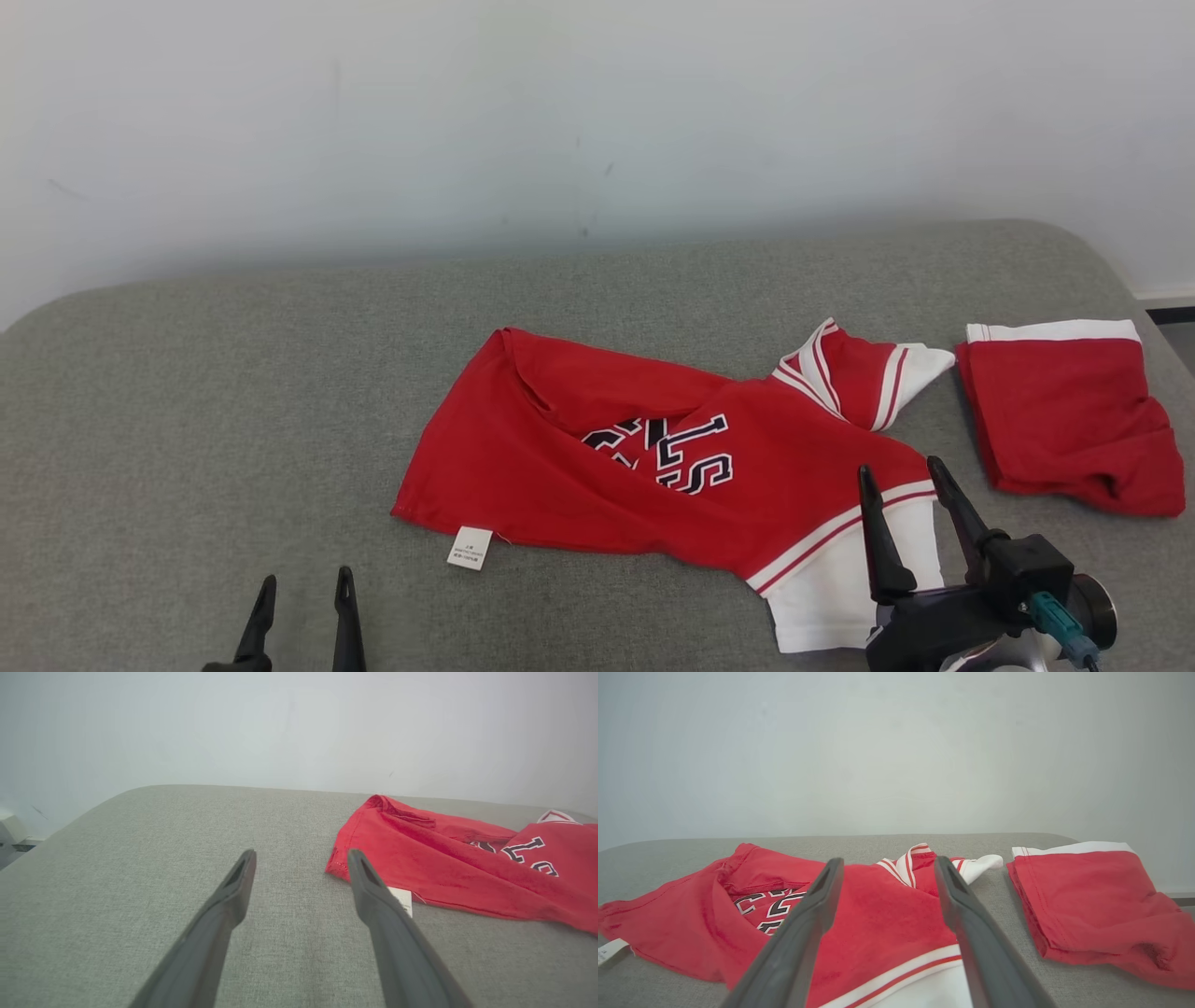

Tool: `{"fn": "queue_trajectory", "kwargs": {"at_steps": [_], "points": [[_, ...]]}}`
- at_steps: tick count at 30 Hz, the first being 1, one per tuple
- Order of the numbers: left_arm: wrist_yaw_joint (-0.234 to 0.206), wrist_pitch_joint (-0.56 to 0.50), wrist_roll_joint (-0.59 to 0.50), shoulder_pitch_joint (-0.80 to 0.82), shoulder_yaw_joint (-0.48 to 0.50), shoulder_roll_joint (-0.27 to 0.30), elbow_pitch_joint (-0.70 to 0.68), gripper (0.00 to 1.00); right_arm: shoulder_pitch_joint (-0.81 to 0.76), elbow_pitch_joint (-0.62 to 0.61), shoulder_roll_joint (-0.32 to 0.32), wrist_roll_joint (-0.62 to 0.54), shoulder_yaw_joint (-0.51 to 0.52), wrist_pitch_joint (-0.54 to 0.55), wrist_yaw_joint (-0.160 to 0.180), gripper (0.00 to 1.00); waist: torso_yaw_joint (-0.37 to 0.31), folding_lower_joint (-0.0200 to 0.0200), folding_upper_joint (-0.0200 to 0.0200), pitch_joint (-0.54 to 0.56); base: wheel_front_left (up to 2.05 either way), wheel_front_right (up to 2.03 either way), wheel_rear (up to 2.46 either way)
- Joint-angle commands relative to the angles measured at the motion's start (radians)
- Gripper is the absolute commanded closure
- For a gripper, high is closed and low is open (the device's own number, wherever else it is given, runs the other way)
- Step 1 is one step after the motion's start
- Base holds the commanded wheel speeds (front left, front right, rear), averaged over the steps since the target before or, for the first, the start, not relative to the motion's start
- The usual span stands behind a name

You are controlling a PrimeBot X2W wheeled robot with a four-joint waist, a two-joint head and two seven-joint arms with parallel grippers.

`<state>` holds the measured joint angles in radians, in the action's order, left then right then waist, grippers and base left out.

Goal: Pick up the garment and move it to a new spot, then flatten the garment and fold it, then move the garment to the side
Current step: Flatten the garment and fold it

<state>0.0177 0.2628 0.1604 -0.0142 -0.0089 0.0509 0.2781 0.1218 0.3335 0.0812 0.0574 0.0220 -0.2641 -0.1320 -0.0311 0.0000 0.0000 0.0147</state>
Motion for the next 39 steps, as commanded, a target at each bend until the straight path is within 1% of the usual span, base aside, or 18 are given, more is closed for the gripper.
{"fn": "queue_trajectory", "kwargs": {"at_steps": [1,6,17,27,30,39], "points": [[0.002,0.003,-0.013,0.005,0.006,-0.001,-0.011,0.0,-0.008,-0.009,-0.011,-0.004,0.004,0.0,0.002,0.0,0.005,0.0,0.0,0.002,0.0,0.0,0.0],[0.007,0.003,-0.026,-0.003,0.013,-0.001,-0.022,0.0,-0.027,-0.006,-0.025,-0.006,-0.005,0.0,0.002,0.0,0.009,0.0,0.0,0.006,0.0,0.0,0.0],[-0.001,0.003,-0.029,-0.026,0.017,-0.001,-0.016,0.0,-0.057,0.019,-0.031,0.014,-0.006,0.0,0.002,0.0,0.012,0.0,0.0,0.001,0.0,0.0,0.0],[-0.006,0.003,-0.01,-0.01,-0.015,-0.001,0.001,0.0,-0.061,0.055,-0.031,0.015,0.0,0.0,0.002,0.0,0.003,0.0,0.0,-0.026,0.0,0.0,0.0],[-0.005,0.003,0.006,-0.011,-0.034,-0.001,0.015,0.0,-0.07,0.081,-0.031,0.027,0.018,0.0,0.002,0.0,-0.005,0.0,0.0,-0.038,0.0,0.0,0.0],[-0.013,0.003,0.023,0.0,-0.095,-0.001,0.037,0.0,-0.09,0.15,-0.031,-0.019,0.089,0.0,0.002,0.0,-0.031,0.0,0.0,-0.079,0.0,0.0,0.0]]}}
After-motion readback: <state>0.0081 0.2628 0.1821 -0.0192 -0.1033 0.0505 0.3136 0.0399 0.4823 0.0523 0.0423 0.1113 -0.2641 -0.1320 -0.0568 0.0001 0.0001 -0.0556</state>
